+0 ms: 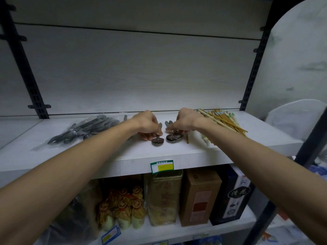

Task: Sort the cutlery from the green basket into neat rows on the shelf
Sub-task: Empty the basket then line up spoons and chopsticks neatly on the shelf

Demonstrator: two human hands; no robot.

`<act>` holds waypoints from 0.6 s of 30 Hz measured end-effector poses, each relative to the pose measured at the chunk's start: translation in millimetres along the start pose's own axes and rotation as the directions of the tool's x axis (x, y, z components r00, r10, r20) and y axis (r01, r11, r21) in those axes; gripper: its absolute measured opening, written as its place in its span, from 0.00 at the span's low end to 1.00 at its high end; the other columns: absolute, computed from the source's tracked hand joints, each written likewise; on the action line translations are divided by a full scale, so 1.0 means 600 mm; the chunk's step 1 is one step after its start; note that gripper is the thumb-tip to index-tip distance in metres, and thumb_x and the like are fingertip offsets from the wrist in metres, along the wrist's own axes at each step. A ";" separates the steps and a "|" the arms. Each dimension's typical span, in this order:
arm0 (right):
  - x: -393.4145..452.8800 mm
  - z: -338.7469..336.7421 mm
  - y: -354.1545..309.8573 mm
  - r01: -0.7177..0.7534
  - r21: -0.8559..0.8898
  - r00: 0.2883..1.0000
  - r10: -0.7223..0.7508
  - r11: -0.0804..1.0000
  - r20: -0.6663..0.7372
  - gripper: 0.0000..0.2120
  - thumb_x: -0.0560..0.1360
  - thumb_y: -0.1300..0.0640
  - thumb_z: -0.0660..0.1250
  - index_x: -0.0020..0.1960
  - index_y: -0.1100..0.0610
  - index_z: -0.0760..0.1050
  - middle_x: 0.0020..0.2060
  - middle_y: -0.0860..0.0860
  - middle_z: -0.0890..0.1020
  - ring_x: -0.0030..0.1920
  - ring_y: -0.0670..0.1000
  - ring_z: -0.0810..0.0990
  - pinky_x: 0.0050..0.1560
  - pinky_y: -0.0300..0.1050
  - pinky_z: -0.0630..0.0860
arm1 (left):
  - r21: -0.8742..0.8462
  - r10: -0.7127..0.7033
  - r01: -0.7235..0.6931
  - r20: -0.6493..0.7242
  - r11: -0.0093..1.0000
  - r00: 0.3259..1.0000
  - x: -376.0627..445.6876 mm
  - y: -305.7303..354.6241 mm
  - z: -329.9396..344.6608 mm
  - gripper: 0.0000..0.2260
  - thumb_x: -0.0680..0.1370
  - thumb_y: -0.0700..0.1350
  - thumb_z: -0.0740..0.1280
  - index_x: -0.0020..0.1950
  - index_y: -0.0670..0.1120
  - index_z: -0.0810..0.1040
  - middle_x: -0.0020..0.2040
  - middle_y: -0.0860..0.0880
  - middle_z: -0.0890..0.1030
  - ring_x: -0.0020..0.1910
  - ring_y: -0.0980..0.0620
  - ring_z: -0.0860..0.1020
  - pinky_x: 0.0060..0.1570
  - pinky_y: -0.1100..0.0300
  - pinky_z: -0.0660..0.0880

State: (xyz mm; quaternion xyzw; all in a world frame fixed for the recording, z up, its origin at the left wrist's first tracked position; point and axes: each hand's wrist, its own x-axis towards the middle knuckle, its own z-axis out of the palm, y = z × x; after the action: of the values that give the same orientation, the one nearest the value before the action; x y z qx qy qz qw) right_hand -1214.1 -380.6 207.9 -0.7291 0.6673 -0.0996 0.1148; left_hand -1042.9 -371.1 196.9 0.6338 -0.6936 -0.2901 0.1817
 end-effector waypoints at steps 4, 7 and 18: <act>0.002 0.007 -0.004 0.006 -0.021 1.000 -0.006 1.000 0.008 0.18 0.73 0.42 0.72 0.38 0.55 0.73 0.36 0.51 0.79 0.42 0.55 0.79 0.42 0.45 0.74 | 0.034 0.018 -0.016 -0.053 0.999 0.998 0.004 -0.005 0.006 0.05 0.76 0.43 0.75 0.48 0.42 0.84 0.35 0.47 0.85 0.29 0.52 0.81 0.29 0.60 0.77; 0.001 0.006 -0.001 0.008 0.000 1.000 -0.008 1.000 0.008 0.16 0.75 0.46 0.71 0.38 0.56 0.73 0.34 0.51 0.77 0.41 0.55 0.78 0.40 0.45 0.73 | 0.062 0.038 -0.033 -0.083 0.998 0.996 0.008 -0.008 0.010 0.07 0.76 0.45 0.75 0.47 0.42 0.84 0.38 0.45 0.87 0.30 0.51 0.82 0.33 0.59 0.77; 0.004 -0.008 0.011 0.001 0.056 0.999 0.001 0.998 -0.043 0.20 0.69 0.40 0.76 0.43 0.58 0.81 0.37 0.51 0.81 0.41 0.53 0.79 0.38 0.44 0.73 | 0.132 0.087 -0.075 -0.084 0.988 0.993 0.008 0.000 0.005 0.07 0.73 0.44 0.78 0.48 0.43 0.84 0.36 0.47 0.87 0.32 0.50 0.84 0.31 0.61 0.78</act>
State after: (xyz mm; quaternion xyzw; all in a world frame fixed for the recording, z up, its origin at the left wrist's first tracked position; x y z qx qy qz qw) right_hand -1221.9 -383.9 210.4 -0.7232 0.6666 -0.1342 0.1208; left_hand -1045.3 -375.5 194.1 0.6279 -0.7272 -0.2082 0.1831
